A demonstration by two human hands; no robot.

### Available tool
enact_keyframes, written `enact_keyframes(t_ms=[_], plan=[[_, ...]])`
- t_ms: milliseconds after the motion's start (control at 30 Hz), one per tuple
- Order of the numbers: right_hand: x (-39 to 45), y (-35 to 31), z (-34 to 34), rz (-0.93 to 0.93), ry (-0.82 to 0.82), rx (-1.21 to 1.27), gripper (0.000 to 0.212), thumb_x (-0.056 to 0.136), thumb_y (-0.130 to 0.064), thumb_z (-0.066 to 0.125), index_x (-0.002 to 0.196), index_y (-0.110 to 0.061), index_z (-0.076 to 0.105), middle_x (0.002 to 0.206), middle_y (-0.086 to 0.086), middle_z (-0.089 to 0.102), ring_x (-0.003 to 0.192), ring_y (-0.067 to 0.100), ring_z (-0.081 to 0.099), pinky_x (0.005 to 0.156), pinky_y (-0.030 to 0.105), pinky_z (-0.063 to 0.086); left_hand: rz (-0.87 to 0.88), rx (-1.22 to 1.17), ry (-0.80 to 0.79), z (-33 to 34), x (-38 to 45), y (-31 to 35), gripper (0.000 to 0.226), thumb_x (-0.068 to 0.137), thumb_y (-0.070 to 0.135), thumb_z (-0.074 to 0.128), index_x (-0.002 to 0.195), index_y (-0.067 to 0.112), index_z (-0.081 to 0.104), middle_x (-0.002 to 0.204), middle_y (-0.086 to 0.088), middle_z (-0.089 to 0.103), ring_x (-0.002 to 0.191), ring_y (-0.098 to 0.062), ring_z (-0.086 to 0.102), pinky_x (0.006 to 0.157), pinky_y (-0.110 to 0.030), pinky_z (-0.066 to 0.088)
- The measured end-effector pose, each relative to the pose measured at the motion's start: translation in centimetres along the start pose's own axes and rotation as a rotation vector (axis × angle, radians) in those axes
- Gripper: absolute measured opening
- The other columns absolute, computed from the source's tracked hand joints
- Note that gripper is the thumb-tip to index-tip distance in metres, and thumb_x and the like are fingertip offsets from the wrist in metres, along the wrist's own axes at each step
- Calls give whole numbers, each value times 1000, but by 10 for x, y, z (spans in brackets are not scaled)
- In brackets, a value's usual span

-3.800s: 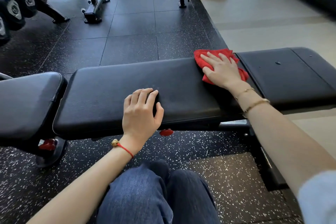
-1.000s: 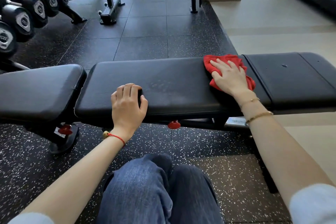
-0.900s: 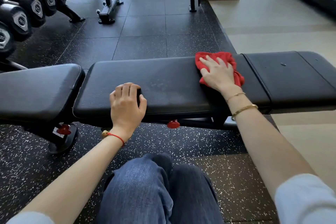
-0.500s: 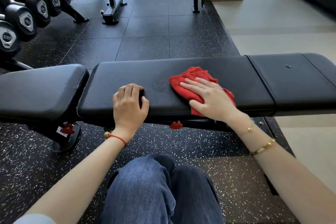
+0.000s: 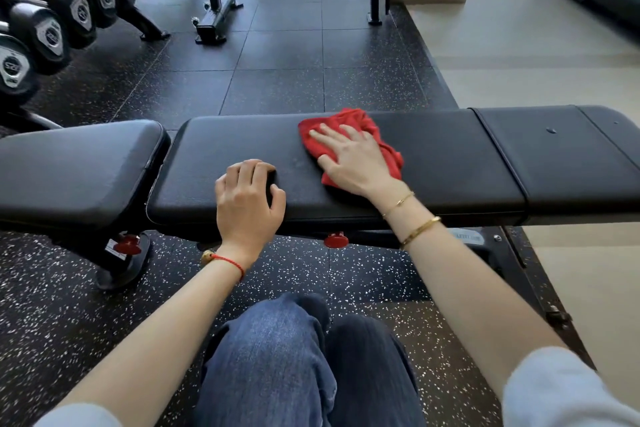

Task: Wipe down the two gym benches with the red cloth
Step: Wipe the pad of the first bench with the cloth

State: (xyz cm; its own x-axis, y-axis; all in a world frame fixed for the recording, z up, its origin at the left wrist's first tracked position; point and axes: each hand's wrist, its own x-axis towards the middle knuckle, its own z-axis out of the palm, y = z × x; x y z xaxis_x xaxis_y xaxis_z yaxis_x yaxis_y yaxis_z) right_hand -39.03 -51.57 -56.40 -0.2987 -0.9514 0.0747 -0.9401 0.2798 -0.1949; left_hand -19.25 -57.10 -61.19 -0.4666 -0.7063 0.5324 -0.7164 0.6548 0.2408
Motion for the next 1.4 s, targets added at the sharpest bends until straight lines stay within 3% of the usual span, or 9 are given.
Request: enact_keyframes(t_ms=[200,333,500,600,733,867,1100,1400], plan=[[-53,-15,8,-150,31,70,61,88,-51,47,146,-46,31,156,-19,28,147,16,22,119,42,15,-2,2,-18,-3,0,0,28,85,25,51,109,16,64,116,-4,64,110,-30,55,93,-44,40],[-77,22,-1,-50,78,-24,68,83,-64,49,146,-48,30,156,-21,28,147,16,23,118,46,14,-10,-6,-49,-7,0,3,26,86,20,54,109,13,63,116,-5,63,111,-32,54,94,-45,39],[-89,64,-11,149,63,-37,62,89,-64,41,147,-50,24,158,-23,22,149,18,13,115,64,0,-46,-54,-116,-17,-1,11,26,93,18,55,116,9,64,121,-9,63,119,-32,52,100,-46,38],[-90,67,-16,203,32,-17,61,90,-62,37,147,-51,21,159,-23,18,150,20,7,112,70,0,-7,-117,-106,-24,-4,26,32,94,21,57,124,11,63,128,-7,62,126,-29,50,107,-47,37],[-91,65,-16,320,33,-2,59,91,-59,35,148,-51,21,159,-22,16,150,24,4,113,65,7,151,-201,-96,-25,2,60,38,93,24,56,130,14,60,131,-3,60,128,-26,51,111,-45,38],[-97,79,-17,431,96,-3,56,93,-51,36,147,-47,27,158,-21,21,146,23,15,112,55,20,227,-269,-78,-14,11,89,37,93,25,56,128,15,63,130,-2,61,124,-24,53,109,-43,39],[-105,73,-17,408,187,2,52,94,-35,43,146,-31,39,155,-15,34,142,21,25,109,45,26,261,-372,-159,12,25,127,32,93,19,57,123,14,67,126,-2,66,120,-24,56,106,-40,38],[-112,65,-19,401,220,-36,48,95,-30,45,143,-29,43,150,-15,41,141,15,28,108,41,25,335,-312,-279,29,20,125,41,95,26,54,132,11,62,135,-6,60,129,-29,49,111,-43,34]])
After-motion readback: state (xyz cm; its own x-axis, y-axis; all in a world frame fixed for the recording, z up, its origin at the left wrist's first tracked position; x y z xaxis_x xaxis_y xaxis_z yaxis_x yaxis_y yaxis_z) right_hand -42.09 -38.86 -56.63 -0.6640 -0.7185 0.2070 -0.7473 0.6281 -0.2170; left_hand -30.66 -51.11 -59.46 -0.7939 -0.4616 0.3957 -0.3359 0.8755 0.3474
